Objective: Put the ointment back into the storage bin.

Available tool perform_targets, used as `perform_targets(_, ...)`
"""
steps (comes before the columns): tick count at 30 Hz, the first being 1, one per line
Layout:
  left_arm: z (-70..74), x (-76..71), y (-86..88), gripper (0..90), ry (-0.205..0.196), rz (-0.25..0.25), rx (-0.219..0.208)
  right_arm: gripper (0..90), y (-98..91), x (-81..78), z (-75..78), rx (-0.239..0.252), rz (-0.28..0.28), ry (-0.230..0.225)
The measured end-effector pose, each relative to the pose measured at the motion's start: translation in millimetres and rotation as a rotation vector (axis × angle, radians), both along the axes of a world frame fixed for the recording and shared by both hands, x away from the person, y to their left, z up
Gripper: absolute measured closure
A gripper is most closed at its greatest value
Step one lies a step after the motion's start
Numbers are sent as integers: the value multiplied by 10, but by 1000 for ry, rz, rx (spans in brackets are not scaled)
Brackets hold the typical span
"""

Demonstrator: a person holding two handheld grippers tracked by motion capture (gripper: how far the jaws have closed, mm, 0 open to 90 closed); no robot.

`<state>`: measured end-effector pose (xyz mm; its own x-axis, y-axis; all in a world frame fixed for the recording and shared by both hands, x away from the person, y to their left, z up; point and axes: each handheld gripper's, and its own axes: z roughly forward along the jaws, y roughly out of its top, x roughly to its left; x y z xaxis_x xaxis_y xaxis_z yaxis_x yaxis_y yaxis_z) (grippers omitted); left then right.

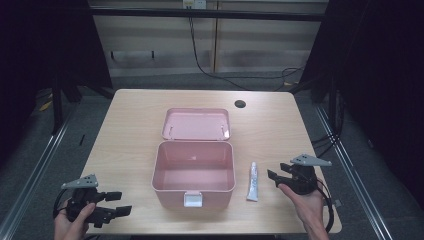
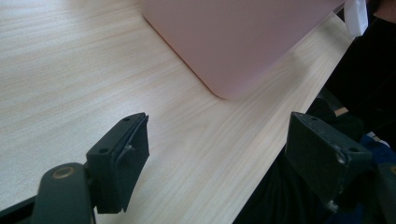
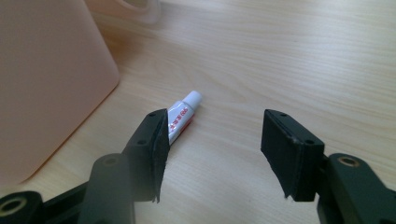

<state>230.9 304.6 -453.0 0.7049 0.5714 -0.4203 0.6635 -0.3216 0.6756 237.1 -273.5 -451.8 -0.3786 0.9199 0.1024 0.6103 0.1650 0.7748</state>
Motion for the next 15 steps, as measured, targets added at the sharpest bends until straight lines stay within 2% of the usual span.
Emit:
perform_targets(3,3,-3,1,214,-1,-1,-2,423,19,11,17,13,33,32)
perform_targets(5,1,-2,-3,215,-2,-3,4,417,33,3,64,23,53,22)
perform_targets(7,0,-2,-6,215,1,-2,1,413,43,-1,85,19,49,20)
perform_targets(8,0,-1,-6,215,0,-2,1,411,55,-4,105,32,48,16)
perform_targets(10,2,-2,-3,214,-2,-2,3,399,107,-2,146,10,57,20)
perform_targets(11,1,-5,-4,215,-1,1,1,399,126,4,159,16,66,20)
perform_targets(14,0,-6,-4,214,3,1,1,398,176,32,161,12,83,41)
perform_targets(15,-3,-6,-3,215,3,2,-2,398,197,50,145,15,92,76)
